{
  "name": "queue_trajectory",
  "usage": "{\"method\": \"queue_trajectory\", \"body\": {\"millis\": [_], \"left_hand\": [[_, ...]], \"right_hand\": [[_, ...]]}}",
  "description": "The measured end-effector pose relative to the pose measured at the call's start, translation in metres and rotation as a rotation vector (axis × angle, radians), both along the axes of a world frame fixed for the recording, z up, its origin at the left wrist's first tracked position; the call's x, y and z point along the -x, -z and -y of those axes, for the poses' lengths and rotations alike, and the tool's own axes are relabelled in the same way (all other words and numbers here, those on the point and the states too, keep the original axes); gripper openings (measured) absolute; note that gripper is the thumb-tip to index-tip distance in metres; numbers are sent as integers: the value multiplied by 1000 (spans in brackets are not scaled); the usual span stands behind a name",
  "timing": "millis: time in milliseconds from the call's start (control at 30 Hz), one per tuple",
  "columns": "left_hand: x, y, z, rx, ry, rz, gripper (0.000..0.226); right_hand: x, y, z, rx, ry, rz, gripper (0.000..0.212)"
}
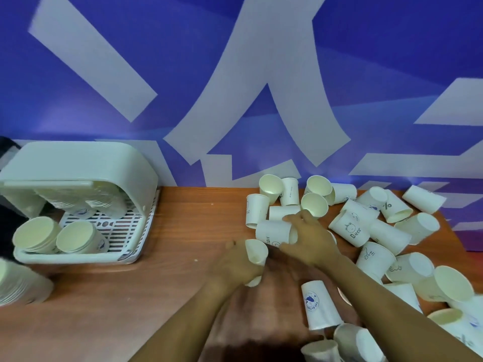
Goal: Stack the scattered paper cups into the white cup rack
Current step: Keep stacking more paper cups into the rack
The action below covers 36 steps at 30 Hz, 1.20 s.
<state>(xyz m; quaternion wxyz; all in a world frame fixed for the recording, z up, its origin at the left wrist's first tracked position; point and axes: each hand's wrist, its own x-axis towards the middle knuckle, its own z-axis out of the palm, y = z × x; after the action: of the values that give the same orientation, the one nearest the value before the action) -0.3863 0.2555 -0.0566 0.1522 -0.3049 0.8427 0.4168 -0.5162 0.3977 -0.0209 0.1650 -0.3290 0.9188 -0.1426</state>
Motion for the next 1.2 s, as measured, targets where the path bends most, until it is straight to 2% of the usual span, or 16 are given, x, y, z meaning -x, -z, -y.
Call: {"method": "queue_trajectory", "body": {"millis": [67, 233, 533, 667, 800, 967, 1067, 1200], "left_hand": [[-13, -12, 11, 29, -25, -27, 65], [-53, -40, 34, 181, -37, -103, 73], [-116, -62, 70, 177, -1, -162, 66], [-144, -76, 106, 255, 39, -180, 64], [-176, -89, 154, 303, 35, -235, 73], [-214, -97, 210, 342, 74, -239, 80], [-233, -100, 243, 349, 81, -282, 80], [-257, -106, 283, 381, 67, -293, 76]], "right_hand": [[-10, -10, 5, 15, 13, 12, 70], [-42, -30, 24, 78, -8, 19, 71], [-101, -45, 60, 177, -28, 45, 78], [-131, -56, 87, 248, 18, 36, 74], [-173, -67, 133, 291, -12, 15, 66], [-221, -71, 195, 346, -49, 30, 70], [-242, -69, 228, 368, -50, 45, 70], [-265, -65, 266, 320, -77, -33, 71]]}}
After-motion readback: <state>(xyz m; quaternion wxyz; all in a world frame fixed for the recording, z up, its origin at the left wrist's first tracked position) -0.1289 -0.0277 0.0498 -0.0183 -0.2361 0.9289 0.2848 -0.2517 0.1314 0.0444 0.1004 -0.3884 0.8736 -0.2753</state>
